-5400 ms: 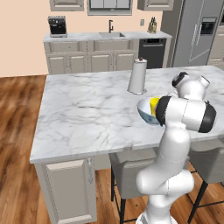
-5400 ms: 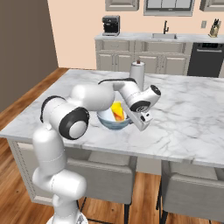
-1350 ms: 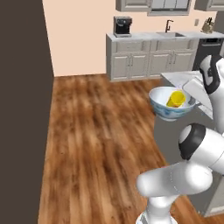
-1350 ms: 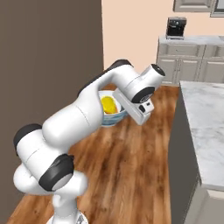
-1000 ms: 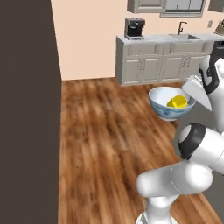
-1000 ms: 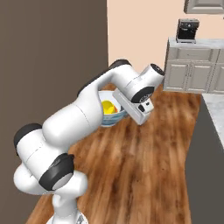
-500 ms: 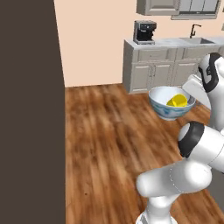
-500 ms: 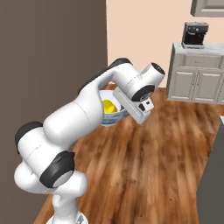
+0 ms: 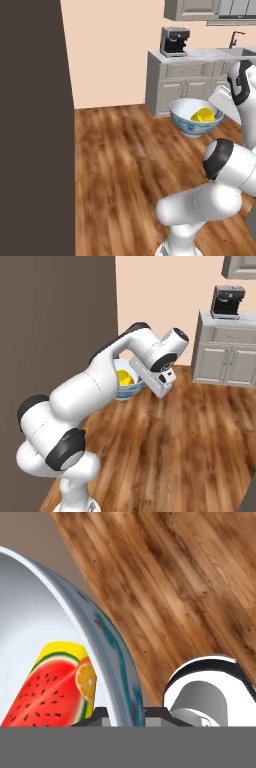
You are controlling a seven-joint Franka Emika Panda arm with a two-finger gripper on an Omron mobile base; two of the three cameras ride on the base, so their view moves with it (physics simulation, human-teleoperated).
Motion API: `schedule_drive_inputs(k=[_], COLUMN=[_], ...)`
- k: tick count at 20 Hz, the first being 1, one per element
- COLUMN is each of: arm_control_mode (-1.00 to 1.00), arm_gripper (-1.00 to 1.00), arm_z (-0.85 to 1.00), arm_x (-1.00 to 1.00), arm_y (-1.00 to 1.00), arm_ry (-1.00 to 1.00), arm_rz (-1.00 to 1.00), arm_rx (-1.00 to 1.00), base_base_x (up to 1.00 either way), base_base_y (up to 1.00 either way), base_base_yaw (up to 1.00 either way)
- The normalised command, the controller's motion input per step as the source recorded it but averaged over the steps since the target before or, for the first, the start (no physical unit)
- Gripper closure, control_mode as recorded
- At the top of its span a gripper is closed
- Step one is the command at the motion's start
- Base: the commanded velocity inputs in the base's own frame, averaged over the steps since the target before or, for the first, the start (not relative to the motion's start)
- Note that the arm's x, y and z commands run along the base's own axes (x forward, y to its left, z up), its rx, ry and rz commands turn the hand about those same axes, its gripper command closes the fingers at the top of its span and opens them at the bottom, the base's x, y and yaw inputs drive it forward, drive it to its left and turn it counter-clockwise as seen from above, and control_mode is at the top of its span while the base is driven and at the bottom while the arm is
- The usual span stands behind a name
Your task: Place the cup inside the bowl on the dining table and move the bowl to any counter.
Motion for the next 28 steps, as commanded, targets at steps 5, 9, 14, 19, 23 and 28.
schedule_drive_inputs(k=[5,9,14,19,23,28], arm_control_mode=[1.0,1.0,1.0,1.0,1.0,1.0], arm_gripper=[1.0,1.0,1.0,1.0,1.0,1.0], arm_z=[0.0,0.0,0.0,0.0,0.0,0.0], arm_x=[0.0,0.0,0.0,0.0,0.0,0.0], arm_y=[0.0,0.0,0.0,0.0,0.0,0.0], arm_ry=[0.0,0.0,0.0,0.0,0.0,0.0], arm_rz=[0.0,0.0,0.0,0.0,0.0,0.0], arm_rx=[0.0,0.0,0.0,0.0,0.0,0.0], base_base_x=[1.0,1.0,1.0,1.0,1.0,1.0], base_base_y=[0.16,0.16,0.13,0.09,0.06,0.01], base_base_yaw=[0.0,0.0,0.0,0.0,0.0,0.0])
